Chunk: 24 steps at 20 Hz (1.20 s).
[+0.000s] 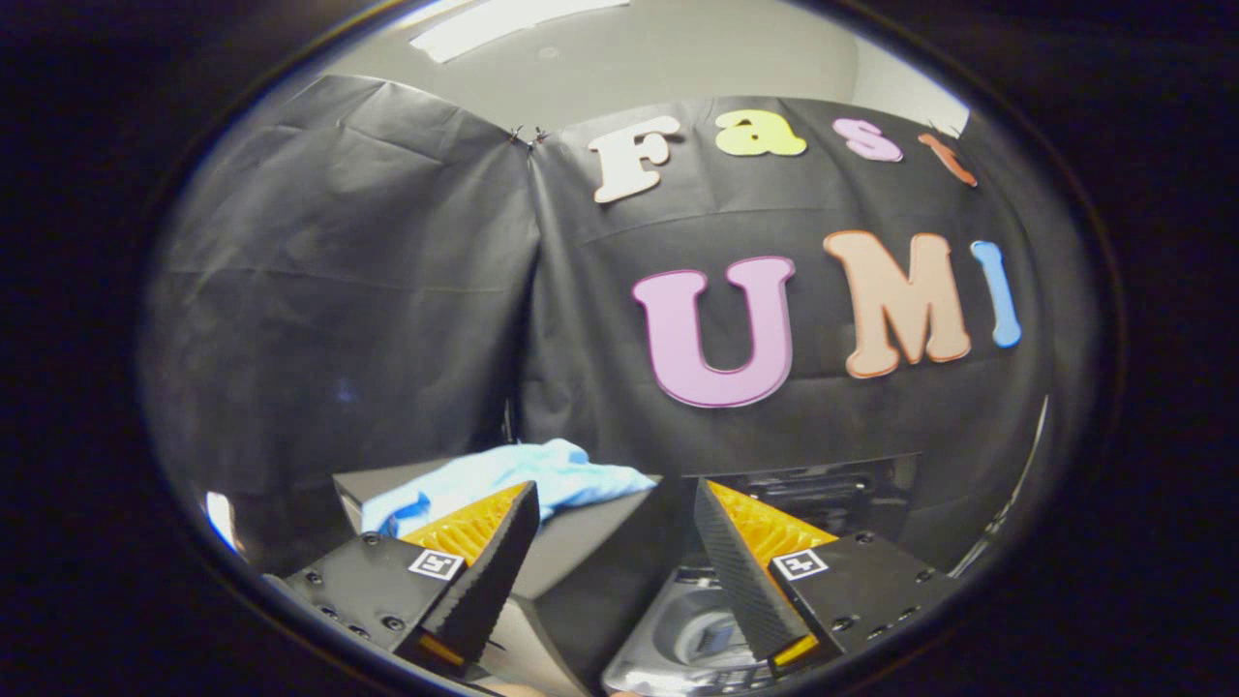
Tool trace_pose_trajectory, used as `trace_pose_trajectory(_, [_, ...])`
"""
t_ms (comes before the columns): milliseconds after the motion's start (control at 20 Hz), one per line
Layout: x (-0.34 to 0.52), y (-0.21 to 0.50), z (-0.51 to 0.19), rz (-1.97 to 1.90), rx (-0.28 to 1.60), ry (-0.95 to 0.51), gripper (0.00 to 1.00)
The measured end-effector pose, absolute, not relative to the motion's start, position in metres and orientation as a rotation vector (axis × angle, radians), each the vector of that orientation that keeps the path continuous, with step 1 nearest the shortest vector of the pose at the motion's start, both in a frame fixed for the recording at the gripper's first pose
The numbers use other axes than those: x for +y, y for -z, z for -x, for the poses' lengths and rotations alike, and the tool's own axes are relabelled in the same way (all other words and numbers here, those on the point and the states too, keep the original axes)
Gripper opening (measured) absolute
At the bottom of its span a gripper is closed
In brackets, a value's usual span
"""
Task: Put the clothes into the washing machine and then close the washing machine lid.
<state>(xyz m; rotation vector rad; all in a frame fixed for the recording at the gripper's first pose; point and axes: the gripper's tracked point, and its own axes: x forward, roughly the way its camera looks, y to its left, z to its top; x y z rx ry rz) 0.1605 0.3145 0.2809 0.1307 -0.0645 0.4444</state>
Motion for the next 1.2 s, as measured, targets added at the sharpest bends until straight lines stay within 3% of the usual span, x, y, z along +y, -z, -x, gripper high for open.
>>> trace_pose_trajectory(400, [0.439, -0.258, -0.191, -0.088, 0.148, -0.571, 1.00])
trace_pose_trajectory(700, [0.469, -0.203, -0.202, 0.039, 0.341, -0.561, 0.99])
trace_pose_trajectory(950, [0.473, -0.191, -0.196, 0.084, 0.354, -0.573, 0.98])
trace_pose_trajectory(1100, [0.491, -0.190, -0.194, 0.055, 0.337, -0.628, 0.57])
trace_pose_trajectory(1200, [0.486, -0.190, -0.196, 0.054, 0.304, -0.589, 0.29])
